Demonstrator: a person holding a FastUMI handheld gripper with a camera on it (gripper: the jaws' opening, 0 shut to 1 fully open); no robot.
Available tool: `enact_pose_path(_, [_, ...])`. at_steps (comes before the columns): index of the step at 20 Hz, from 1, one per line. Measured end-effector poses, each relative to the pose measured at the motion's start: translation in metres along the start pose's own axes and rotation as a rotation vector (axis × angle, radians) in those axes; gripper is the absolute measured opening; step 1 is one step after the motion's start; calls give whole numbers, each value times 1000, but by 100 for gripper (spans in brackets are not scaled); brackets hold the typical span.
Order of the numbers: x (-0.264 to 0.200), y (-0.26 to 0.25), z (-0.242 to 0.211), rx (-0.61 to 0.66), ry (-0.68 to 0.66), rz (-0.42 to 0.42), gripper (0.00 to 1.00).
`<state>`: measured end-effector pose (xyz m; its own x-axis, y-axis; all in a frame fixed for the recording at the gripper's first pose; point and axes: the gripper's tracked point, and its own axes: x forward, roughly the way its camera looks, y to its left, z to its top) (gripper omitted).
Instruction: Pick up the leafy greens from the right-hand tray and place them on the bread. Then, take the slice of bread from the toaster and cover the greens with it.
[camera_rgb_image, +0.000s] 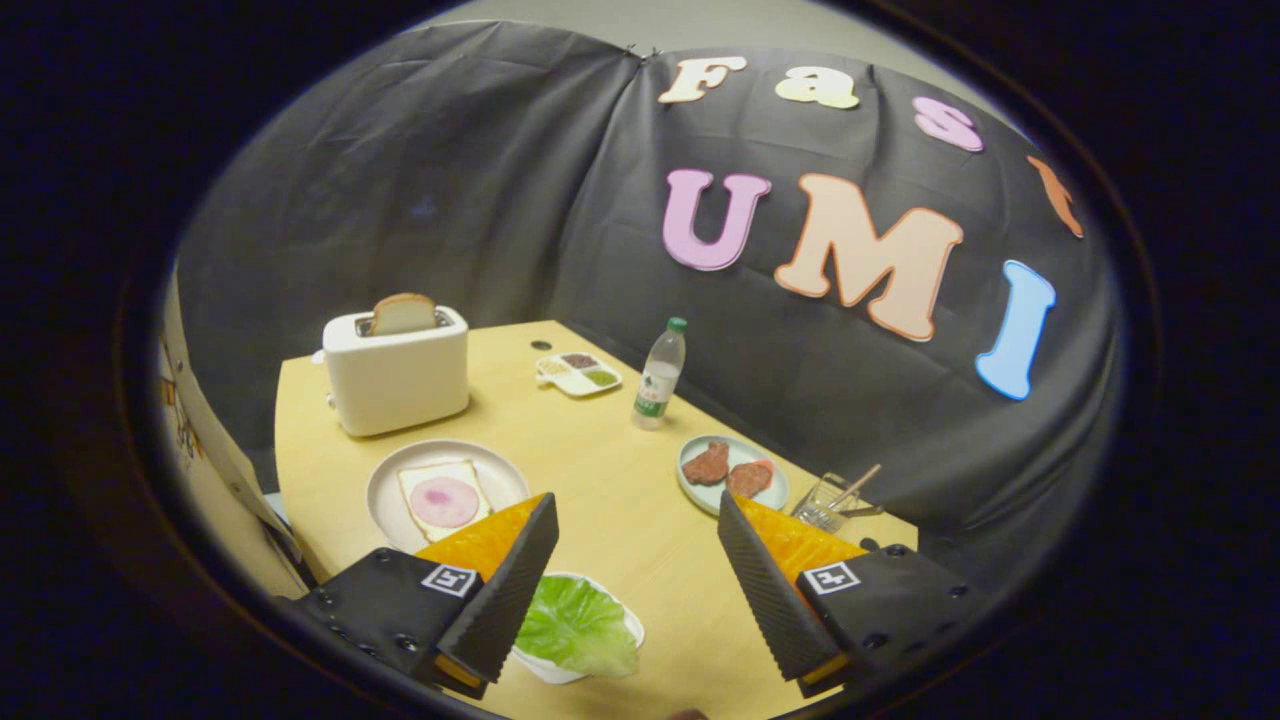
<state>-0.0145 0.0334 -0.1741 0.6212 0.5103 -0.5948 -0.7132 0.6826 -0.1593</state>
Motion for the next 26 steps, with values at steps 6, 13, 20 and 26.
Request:
enact_pose_path(6, [16, 18, -42, -98, 132, 97, 100])
enact_pose_path(13, [28, 45, -102, -171, 299, 224, 100])
enact_pose_path(20, [39, 50, -152, -176, 418, 262, 100])
enact_pose_path(26, [48, 62, -172, -164, 472, 298, 100])
